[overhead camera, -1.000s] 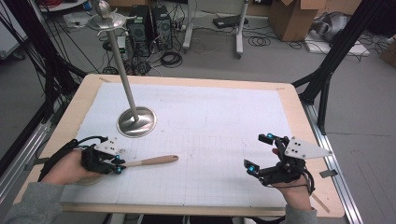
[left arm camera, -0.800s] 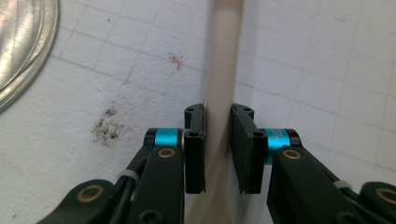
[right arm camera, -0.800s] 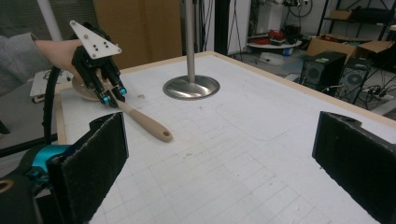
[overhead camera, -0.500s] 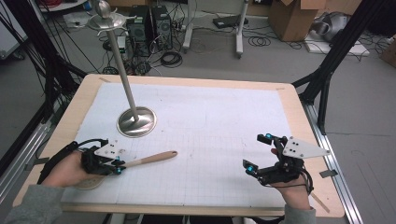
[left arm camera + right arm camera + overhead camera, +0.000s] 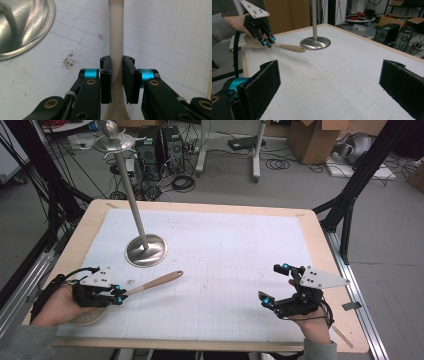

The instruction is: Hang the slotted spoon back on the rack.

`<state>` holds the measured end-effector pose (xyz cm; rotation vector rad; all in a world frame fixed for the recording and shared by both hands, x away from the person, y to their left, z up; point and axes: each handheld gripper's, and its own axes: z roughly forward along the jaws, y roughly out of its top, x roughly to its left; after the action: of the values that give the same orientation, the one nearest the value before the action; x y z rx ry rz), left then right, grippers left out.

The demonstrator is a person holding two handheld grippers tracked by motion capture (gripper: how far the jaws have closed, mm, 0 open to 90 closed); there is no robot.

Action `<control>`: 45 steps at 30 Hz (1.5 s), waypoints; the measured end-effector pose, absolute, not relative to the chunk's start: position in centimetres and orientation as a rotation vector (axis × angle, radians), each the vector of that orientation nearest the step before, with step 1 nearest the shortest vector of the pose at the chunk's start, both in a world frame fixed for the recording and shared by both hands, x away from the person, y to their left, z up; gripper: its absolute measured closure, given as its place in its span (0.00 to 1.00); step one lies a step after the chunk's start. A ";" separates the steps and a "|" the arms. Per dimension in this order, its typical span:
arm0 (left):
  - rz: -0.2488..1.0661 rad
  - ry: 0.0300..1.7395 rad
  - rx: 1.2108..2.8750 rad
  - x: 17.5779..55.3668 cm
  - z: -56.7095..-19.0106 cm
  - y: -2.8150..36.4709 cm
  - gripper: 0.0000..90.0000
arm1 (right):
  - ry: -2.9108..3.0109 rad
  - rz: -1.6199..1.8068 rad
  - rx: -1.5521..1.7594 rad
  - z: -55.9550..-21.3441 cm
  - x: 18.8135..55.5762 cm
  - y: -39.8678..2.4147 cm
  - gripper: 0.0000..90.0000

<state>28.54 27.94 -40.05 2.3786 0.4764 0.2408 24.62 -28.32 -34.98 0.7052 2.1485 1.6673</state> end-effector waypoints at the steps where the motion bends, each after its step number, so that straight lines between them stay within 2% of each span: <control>1: 0.249 0.491 2.361 28.5 -39.9 28.1 0.86 | 2.149 1.663 0.704 -35.0 24.7 -28.3 0.03; 7: 0.258 0.610 2.259 28.1 -39.1 28.8 0.86 | 2.145 1.668 0.700 -35.0 24.8 -28.2 0.03; 18: 0.312 0.633 2.177 27.2 -37.2 28.6 0.86 | 2.144 1.689 0.695 -34.8 25.2 -27.9 0.03; 28: 0.373 0.670 2.111 27.4 -34.7 30.9 0.86 | 2.140 1.701 0.685 -34.7 25.6 -27.6 0.03; 45: 0.437 0.751 2.013 27.3 -33.3 34.4 0.86 | 2.145 1.704 0.674 -34.7 25.8 -27.4 0.03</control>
<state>27.29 34.39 -33.28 2.0132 0.7507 0.4365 25.77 -27.39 -34.65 0.6740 2.1451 1.7042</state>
